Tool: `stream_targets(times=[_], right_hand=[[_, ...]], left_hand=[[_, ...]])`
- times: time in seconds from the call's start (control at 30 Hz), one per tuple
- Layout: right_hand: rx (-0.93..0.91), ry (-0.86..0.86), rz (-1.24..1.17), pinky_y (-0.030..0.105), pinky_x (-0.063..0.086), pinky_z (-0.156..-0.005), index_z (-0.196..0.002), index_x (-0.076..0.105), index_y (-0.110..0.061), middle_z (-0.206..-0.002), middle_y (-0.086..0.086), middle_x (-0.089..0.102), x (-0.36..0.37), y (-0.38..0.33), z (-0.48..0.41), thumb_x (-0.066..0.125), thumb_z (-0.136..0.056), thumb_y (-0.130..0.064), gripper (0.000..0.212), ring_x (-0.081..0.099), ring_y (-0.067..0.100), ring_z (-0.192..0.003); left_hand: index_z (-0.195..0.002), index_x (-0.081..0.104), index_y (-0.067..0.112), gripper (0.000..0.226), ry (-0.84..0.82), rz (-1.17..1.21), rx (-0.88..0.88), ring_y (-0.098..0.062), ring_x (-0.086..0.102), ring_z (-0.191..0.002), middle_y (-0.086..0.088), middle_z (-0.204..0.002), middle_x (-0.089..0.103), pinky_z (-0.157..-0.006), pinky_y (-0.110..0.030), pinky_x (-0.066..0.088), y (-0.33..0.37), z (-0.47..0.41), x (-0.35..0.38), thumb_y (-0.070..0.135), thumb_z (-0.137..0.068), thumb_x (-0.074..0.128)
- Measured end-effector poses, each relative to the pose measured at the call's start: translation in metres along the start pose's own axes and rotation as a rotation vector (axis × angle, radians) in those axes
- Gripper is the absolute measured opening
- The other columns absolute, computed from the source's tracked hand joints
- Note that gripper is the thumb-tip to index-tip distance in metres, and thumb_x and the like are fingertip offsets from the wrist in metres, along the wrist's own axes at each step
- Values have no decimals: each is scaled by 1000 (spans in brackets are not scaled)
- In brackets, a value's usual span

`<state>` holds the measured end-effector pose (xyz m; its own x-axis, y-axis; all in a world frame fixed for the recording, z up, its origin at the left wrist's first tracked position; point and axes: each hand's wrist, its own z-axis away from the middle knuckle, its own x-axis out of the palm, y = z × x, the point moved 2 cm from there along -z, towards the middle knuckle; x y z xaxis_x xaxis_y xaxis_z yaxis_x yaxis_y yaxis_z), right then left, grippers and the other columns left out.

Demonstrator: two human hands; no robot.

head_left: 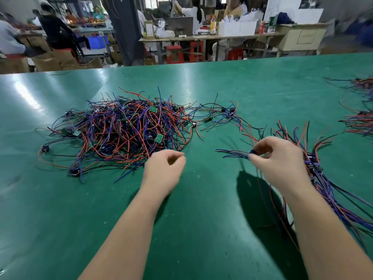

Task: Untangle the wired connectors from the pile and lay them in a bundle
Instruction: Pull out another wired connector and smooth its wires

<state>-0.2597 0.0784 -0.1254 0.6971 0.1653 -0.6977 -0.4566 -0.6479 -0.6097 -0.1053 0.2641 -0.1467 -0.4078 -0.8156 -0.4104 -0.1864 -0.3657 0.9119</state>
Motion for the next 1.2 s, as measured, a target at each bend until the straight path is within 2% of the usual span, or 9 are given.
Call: stream_targets(times=[0.1, 0.3, 0.43, 0.57, 0.63, 0.73, 0.97, 1.07, 1.2], right_hand=[[63, 18, 99, 22, 34, -67, -76, 68, -17, -73, -2, 65, -5, 20, -11, 74, -72, -12, 9, 58, 16, -73], [220, -58, 230, 34, 49, -72, -63, 65, -24, -79, 8, 69, 1, 33, -14, 77, -72, -20, 15, 60, 30, -80], [236, -96, 267, 39, 51, -79, -72, 75, -19, -79, 11, 71, -2, 32, -12, 76, -73, -21, 3, 62, 33, -83], [160, -41, 246, 33, 45, -86, -90, 76, -13, -100, 16, 65, -7, 27, -9, 69, -80, -17, 13, 57, 30, -98], [73, 38, 157, 27, 36, -83, -93, 75, -12, -104, 14, 61, -9, 15, -6, 66, -81, -13, 15, 54, 25, -101], [-35, 42, 16, 22, 33, -70, -87, 75, -13, -82, -1, 60, -4, -7, 2, 65, -81, -10, 11, 55, 13, -71], [-133, -117, -118, 5, 35, -55, -79, 72, -20, -65, -19, 60, 11, -30, 19, 66, -82, -10, 12, 53, 2, -55], [-149, -159, -145, 5, 35, -53, -80, 73, -19, -59, -21, 55, 15, -34, 23, 66, -82, -9, 12, 49, -1, -52], [-150, -215, -200, 7, 36, -53, -80, 71, -22, -66, -19, 61, 19, -35, 26, 66, -84, -10, 14, 48, 3, -50]], left_hand=[[-95, 72, 26, 16, 214, -202, 121, -5, 60, -75, 8, -87, 69, -67, -18, 44, 0, -6, -21, 19, -84, 62], [-114, 64, 20, 32, 437, -398, 152, -31, 48, -108, -10, -117, 51, -93, -38, 40, -11, -14, -38, 13, -83, 59], [-119, 58, 15, 42, 619, -259, 242, -29, 53, -92, -12, -122, 42, -82, -39, 48, -7, -10, -51, 1, -80, 54], [-115, 57, 12, 31, 816, -180, 281, -19, 47, -83, -14, -119, 46, -69, -22, 34, -9, -12, -69, 6, -85, 52], [-108, 60, 14, 21, 782, -260, 143, -26, 51, -86, -11, -109, 56, -70, -26, 30, -19, -20, -77, 23, -93, 48], [-93, 69, 23, 33, 540, -503, -40, -29, 54, -87, -3, -84, 64, -79, -36, 32, -31, -26, -73, 45, -94, 45], [-118, 65, 30, 33, 551, -656, 346, -25, 48, -99, 1, -107, 60, -85, -37, 27, -18, -25, -39, 42, -87, 62], [-125, 59, 34, 36, 382, -758, 259, -21, 43, -115, 7, -118, 62, -99, -43, 18, -22, -29, -25, 48, -95, 45], [-119, 57, 31, 34, 380, -723, 238, -15, 44, -119, 12, -89, 66, -102, -41, 5, -27, -32, -25, 40, -87, 64]])
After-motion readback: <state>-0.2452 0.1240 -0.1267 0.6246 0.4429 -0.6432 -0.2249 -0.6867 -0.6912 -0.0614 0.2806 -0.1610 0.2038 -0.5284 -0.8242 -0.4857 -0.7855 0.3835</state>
